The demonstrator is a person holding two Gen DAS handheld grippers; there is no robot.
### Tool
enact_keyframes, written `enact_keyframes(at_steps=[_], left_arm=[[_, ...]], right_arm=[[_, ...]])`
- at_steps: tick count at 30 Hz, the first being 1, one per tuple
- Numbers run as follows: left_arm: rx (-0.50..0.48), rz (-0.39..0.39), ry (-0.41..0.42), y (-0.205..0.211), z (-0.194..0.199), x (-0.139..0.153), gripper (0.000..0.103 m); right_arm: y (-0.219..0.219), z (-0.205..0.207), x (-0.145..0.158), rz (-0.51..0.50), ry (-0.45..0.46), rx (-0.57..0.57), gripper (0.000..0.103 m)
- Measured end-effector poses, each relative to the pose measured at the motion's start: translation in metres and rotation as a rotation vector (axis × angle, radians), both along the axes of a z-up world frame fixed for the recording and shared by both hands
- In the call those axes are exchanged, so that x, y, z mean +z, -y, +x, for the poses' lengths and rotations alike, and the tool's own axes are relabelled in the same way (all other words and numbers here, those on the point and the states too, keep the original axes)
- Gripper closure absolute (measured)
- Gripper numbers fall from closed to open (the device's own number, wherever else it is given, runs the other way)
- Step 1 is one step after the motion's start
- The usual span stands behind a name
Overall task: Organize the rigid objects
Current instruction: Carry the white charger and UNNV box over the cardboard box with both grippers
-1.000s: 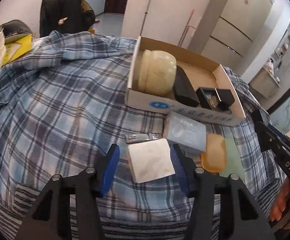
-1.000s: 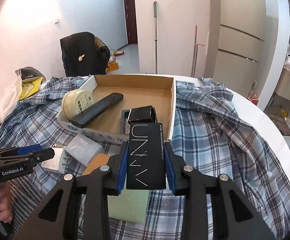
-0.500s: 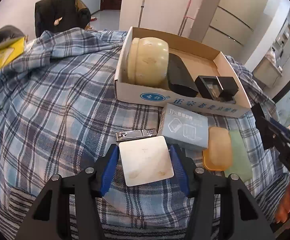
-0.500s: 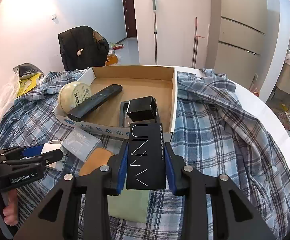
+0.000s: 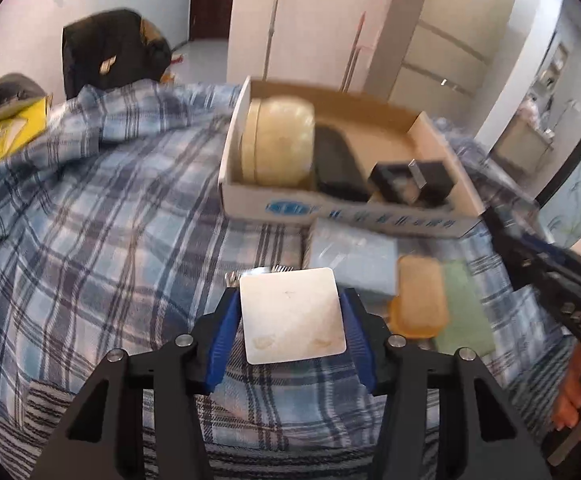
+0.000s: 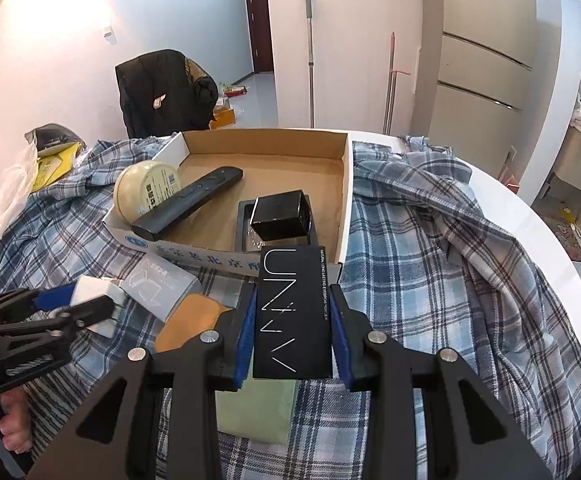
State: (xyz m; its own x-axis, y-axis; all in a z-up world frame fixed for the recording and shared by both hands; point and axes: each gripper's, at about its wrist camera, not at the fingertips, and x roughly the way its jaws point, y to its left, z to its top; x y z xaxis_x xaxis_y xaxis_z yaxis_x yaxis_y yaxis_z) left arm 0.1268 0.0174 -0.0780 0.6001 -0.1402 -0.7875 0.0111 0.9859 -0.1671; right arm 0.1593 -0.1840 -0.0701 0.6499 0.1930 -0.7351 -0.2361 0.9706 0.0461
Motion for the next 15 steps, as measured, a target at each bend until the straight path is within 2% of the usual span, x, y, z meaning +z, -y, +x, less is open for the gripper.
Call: enact_keyframes(at_steps=[4, 8, 11, 15], left_arm=[[-0.012, 0.013, 0.092, 0.002, -0.013, 0.019, 0.050], [-0.028, -0.001, 0.146, 0.006, -0.020, 0.032, 0.050], [-0.028, 0.028, 0.165, 0.009, -0.021, 0.035, 0.050], [-0.034, 0.008, 0.182, 0.009, -0.032, 0.048, 0.050]], right_arm=[[0.002, 0.002, 0.000, -0.011, 0.003, -0.008, 0.071], [0.002, 0.003, -0.001, -0.016, 0.004, -0.009, 0.071], [0.003, 0.000, 0.004, 0.033, 0.000, 0.018, 0.071], [0.008, -0.010, 0.018, 0.136, -0.002, 0.073, 0.071]])
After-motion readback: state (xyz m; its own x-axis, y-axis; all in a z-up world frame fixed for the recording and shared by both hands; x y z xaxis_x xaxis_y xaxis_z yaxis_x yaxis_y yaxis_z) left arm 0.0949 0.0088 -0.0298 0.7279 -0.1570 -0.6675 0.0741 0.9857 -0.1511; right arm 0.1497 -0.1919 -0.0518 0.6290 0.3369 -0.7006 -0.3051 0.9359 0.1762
